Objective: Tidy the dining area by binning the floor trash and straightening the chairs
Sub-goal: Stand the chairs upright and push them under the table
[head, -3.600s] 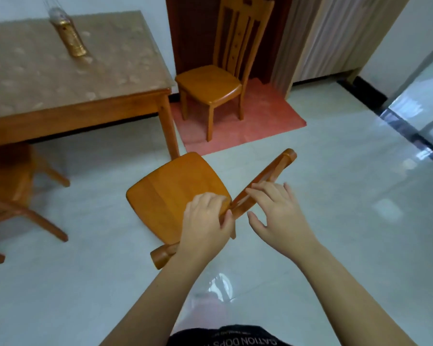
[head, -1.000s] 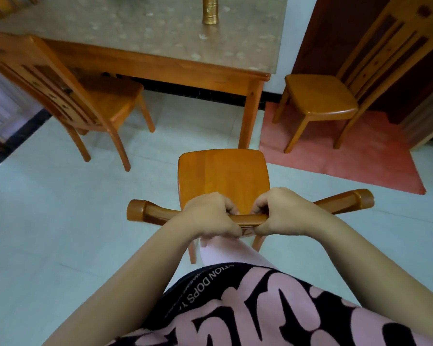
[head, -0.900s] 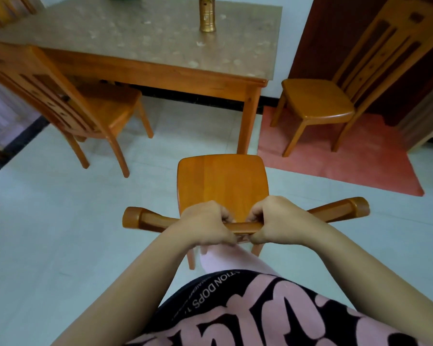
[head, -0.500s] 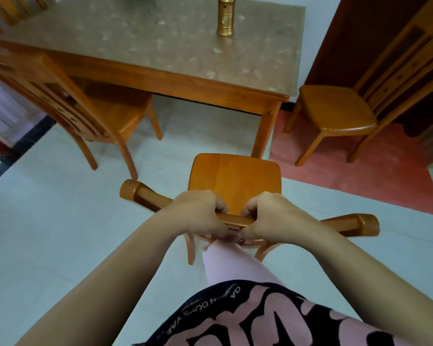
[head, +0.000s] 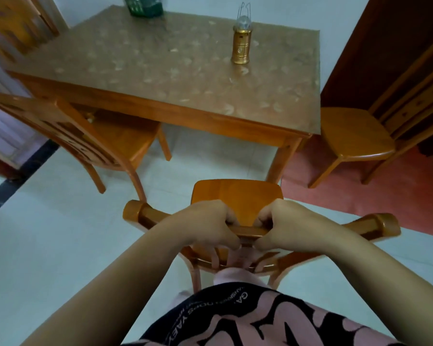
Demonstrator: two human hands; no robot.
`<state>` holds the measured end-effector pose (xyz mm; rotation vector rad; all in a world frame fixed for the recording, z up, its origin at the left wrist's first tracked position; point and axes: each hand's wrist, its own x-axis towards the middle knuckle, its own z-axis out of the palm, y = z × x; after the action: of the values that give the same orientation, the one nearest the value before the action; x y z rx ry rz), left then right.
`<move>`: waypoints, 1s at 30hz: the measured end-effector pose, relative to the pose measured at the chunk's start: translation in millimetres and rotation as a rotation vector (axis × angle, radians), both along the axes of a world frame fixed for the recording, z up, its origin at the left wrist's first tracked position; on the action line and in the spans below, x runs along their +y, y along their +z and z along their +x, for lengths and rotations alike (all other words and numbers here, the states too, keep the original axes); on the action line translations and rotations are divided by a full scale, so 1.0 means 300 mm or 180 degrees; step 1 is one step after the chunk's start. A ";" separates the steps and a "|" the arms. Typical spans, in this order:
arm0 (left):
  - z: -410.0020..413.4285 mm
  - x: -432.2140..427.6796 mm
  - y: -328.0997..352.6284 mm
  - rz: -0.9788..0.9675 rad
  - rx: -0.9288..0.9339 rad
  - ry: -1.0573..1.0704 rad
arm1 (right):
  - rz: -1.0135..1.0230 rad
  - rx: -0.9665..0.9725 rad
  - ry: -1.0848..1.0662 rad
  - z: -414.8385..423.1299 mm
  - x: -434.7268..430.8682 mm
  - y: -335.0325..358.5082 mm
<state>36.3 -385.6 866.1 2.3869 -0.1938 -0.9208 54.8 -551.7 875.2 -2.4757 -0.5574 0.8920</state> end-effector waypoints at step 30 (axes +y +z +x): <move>0.708 0.669 -0.100 0.0055 0.0146 -0.0193 | 0.0083 0.0205 -0.0210 0.670 0.652 -0.122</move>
<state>248.7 -185.0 836.1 2.3847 -0.2426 -1.0078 255.9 -356.0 838.7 -2.4183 -0.4600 0.9291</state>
